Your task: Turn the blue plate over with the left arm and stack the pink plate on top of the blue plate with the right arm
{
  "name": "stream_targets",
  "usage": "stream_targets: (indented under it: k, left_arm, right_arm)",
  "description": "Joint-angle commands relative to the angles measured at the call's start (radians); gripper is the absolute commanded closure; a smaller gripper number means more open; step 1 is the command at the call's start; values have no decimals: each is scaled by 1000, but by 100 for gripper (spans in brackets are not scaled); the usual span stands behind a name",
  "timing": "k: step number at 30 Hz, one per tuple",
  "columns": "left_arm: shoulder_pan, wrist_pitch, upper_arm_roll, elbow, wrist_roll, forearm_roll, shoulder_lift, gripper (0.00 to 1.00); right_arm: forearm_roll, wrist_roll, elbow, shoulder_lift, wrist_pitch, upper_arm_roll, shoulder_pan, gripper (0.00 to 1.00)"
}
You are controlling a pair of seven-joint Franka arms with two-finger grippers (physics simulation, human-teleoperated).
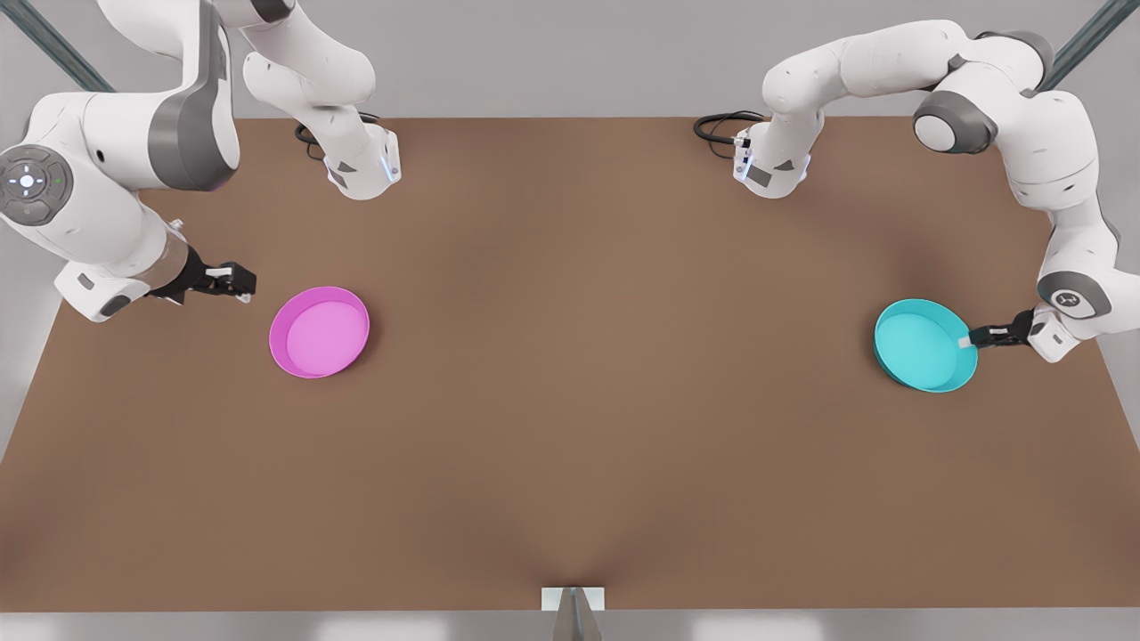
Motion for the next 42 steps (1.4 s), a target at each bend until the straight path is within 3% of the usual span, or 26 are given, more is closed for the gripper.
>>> stream_targets:
  k: [1, 6, 11, 15, 19, 22, 27, 33, 36, 39, 42]
  left_arm:
    - [-1, -7, 0, 0, 259, -2, 3, 39]
    - [-4, -4, -2, 2, 237, -8, 17, 39]
    - [-4, -7, -3, 3, 211, -8, 18, 60]
    - [-6, -7, -6, 3, 199, -10, 23, 60]
    - [-6, -5, -8, 3, 188, -10, 29, 67]
    - [-6, -5, -9, 6, 168, -10, 32, 79]
    - [-24, -11, -12, 16, 73, -4, -8, 79]
    - [-197, -159, -8, 43, -281, 82, -195, 79]
    - [-420, -189, -6, 78, -626, 165, -292, 79]
    - [-630, -304, -9, 306, -1023, 277, -275, 79]
    - [-868, -307, -12, 413, -1406, 504, -237, 79]
  right_arm:
    - [0, 4, 1, 0, -5, 0, -1, 0]
    - [0, 3, 2, 1, -2, 2, -1, 0]
    - [2, 1, 2, 4, -2, 2, -1, 0]
    - [0, -2, 5, 7, -2, 2, -1, 0]
    - [2, -7, 5, 7, -2, 2, -1, 0]
    - [0, -8, 5, 9, -2, 2, -1, 0]
    - [2, -8, 5, 9, -2, 2, -1, 0]
    - [2, -10, 5, 10, -2, 2, -1, 0]
    - [2, -10, 5, 12, -2, 2, -1, 0]
    - [2, -11, 7, 12, 0, 2, -2, 0]
    - [2, -11, 7, 14, -3, 2, -11, 0]
